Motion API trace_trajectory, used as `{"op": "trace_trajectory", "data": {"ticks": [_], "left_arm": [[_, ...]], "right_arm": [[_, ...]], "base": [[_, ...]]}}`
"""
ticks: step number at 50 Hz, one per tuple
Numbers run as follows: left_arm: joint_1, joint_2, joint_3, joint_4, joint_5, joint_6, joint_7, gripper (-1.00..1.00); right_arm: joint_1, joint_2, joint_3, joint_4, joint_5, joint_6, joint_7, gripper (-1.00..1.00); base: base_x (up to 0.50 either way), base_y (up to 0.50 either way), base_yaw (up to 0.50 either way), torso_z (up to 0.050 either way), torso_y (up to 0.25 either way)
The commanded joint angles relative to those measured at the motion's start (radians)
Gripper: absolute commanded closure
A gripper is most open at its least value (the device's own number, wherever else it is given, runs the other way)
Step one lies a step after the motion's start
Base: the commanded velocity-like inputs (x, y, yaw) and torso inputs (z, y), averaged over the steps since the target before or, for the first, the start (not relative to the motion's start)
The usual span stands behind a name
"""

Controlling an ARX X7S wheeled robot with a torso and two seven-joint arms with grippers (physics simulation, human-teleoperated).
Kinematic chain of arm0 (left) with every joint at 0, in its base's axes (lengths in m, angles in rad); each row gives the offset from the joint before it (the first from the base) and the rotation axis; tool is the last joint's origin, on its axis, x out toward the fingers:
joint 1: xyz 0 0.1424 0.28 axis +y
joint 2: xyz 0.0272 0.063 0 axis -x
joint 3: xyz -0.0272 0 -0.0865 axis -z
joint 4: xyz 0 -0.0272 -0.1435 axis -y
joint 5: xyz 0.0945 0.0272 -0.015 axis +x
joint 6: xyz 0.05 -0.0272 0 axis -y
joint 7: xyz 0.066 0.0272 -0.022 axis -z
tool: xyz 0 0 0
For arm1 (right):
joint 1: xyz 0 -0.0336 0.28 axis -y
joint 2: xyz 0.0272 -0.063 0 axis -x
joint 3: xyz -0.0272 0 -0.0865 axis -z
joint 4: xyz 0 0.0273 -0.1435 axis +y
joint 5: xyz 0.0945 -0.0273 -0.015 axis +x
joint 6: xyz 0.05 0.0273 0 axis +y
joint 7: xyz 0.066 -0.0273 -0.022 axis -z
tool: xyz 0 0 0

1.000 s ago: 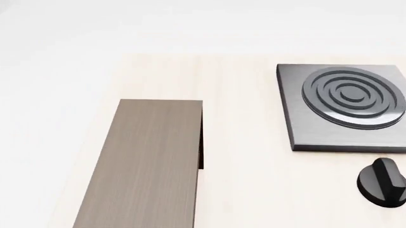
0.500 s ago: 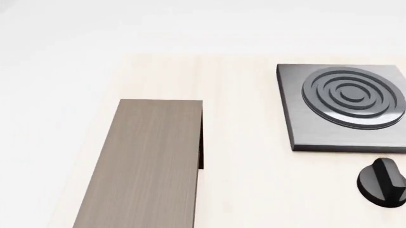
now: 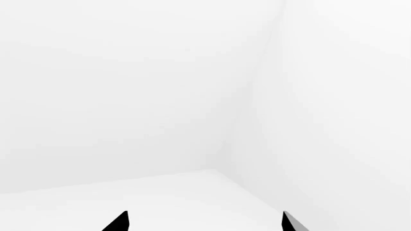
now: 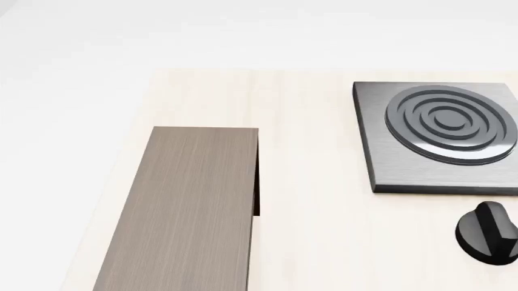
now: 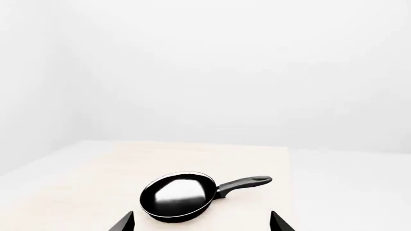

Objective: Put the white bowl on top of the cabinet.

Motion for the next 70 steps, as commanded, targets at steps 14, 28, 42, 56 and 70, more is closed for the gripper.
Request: {"op": "trace_trajectory", "data": {"ticks": [14, 28, 42, 56, 70], "left_arm": [[0.004, -0.008, 0.008, -0.007, -0.007, 0.010, -0.009, -1.00], [0.003, -0.011, 0.012, -0.006, -0.011, 0.008, -0.015, -1.00], [0.003, -0.016, 0.016, -0.009, -0.016, 0.012, -0.020, -1.00], [0.006, -0.020, 0.019, -0.004, -0.020, 0.011, -0.028, -1.00], [0.005, -0.025, 0.025, -0.011, -0.024, 0.015, -0.031, -1.00]], "right_arm": [[0.035, -0.010, 0.047, 0.043, 0.031, 0.100, -0.007, -1.00], [0.041, -0.008, 0.061, 0.080, 0.046, 0.134, -0.017, -1.00], [0.045, -0.007, 0.085, 0.132, 0.058, 0.154, -0.020, -1.00], [0.025, -0.012, 0.120, 0.163, 0.043, 0.065, 0.016, -1.00], [0.002, -0.006, 0.130, 0.197, 0.030, 0.018, 0.035, -1.00]], "base": [[0.00, 0.00, 0.00, 0.000, 0.000], [0.00, 0.00, 0.00, 0.000, 0.000], [0.00, 0.00, 0.00, 0.000, 0.000], [0.00, 0.00, 0.00, 0.000, 0.000], [0.00, 0.00, 0.00, 0.000, 0.000]]}}
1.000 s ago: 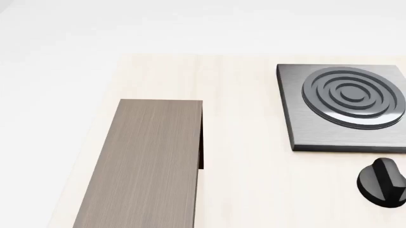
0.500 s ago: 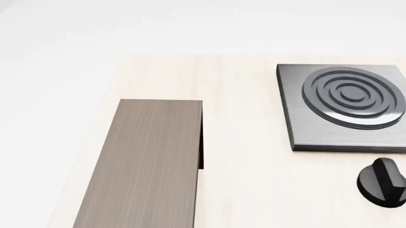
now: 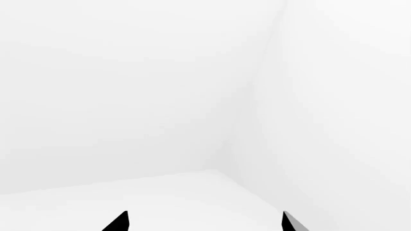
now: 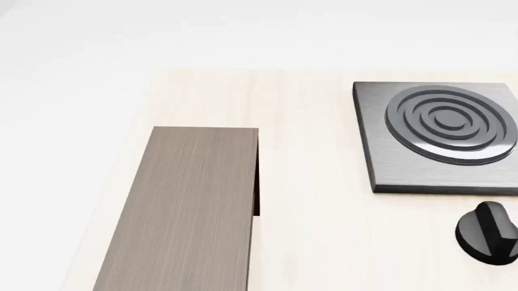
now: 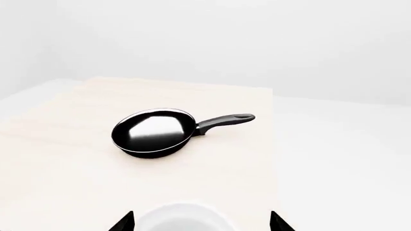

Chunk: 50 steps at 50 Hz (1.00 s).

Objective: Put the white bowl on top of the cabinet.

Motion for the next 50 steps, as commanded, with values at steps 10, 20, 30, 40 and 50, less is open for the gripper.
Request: {"op": "trace_trajectory", "data": {"ticks": [10, 20, 30, 40, 50], "left_arm": [[0.003, -0.006, 0.005, -0.001, -0.007, 0.003, -0.008, -1.00], [0.003, -0.009, 0.006, -0.001, -0.011, 0.003, -0.011, -1.00], [0.007, -0.011, 0.009, -0.004, -0.014, 0.009, -0.012, -1.00], [0.008, -0.014, 0.013, -0.006, -0.015, 0.012, -0.015, -1.00], [0.008, -0.016, 0.017, -0.007, -0.018, 0.013, -0.018, -1.00]], "right_arm": [[-0.019, 0.005, 0.046, 0.063, -0.007, -0.036, 0.029, -1.00], [-0.020, 0.006, 0.059, 0.079, -0.005, -0.033, 0.035, -1.00], [-0.021, 0.005, 0.080, 0.103, 0.005, -0.032, 0.035, -1.00], [-0.012, 0.002, 0.136, 0.118, 0.044, -0.028, 0.013, -1.00], [-0.008, -0.009, 0.209, 0.117, 0.098, -0.046, -0.020, -1.00]], "base": [[0.00, 0.00, 0.00, 0.000, 0.000], [0.00, 0.00, 0.00, 0.000, 0.000], [0.00, 0.00, 0.00, 0.000, 0.000], [0.00, 0.00, 0.00, 0.000, 0.000], [0.00, 0.00, 0.00, 0.000, 0.000]]}}
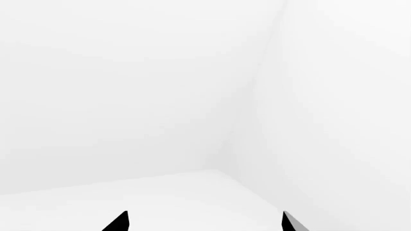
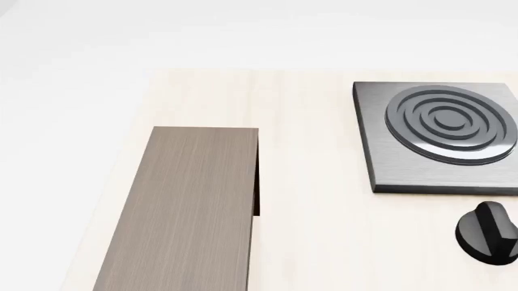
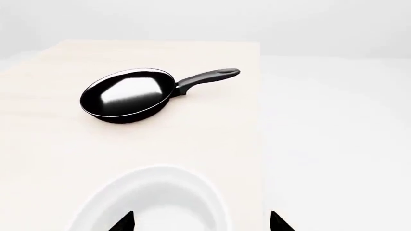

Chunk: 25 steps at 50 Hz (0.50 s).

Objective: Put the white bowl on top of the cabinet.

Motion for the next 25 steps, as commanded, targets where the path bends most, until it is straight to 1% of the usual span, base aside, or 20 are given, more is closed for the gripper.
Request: {"op": "trace_trajectory", "data": {"ticks": [1, 7, 25], "left_arm": [[0.001, -0.002, 0.005, -0.002, -0.002, 0.003, -0.004, -1.00], [0.001, -0.003, 0.008, -0.005, -0.003, 0.005, -0.004, -1.00], [0.005, -0.009, 0.012, -0.001, -0.009, 0.004, -0.011, -1.00]], "right_arm": [[0.004, -0.007, 0.072, 0.006, 0.046, -0.012, -0.025, -1.00], [0.010, -0.011, 0.128, 0.002, 0.085, -0.014, -0.046, -1.00], [0.007, 0.000, 0.184, 0.017, 0.111, -0.039, -0.061, -1.00]], "base": [[0.00, 0.00, 0.00, 0.000, 0.000], [0.00, 0.00, 0.00, 0.000, 0.000], [0.00, 0.00, 0.00, 0.000, 0.000]]}}
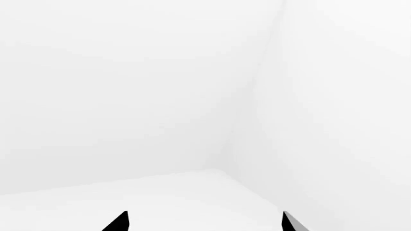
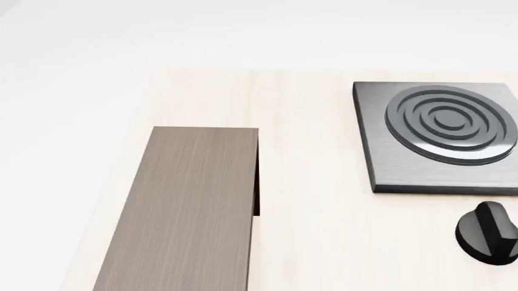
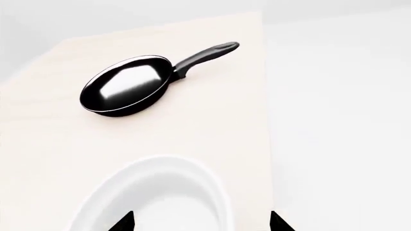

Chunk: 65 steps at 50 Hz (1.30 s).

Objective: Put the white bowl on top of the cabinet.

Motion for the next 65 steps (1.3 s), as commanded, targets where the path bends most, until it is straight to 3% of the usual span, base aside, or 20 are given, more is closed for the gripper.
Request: {"op": "trace_trajectory", "data": {"ticks": [1, 65], "left_arm": [[0.002, -0.004, 0.003, 0.002, -0.004, -0.001, -0.004, -1.00], [0.004, -0.017, 0.021, -0.017, -0.014, 0.021, -0.019, -1.00]], "right_arm": [[0.004, 0.006, 0.041, 0.010, 0.025, -0.011, -0.014, -1.00], [0.072, 0.075, 0.055, 0.365, -0.006, -0.190, 0.022, -1.00]], "base": [[0.00, 0.00, 0.00, 0.000, 0.000], [0.00, 0.00, 0.00, 0.000, 0.000]]}}
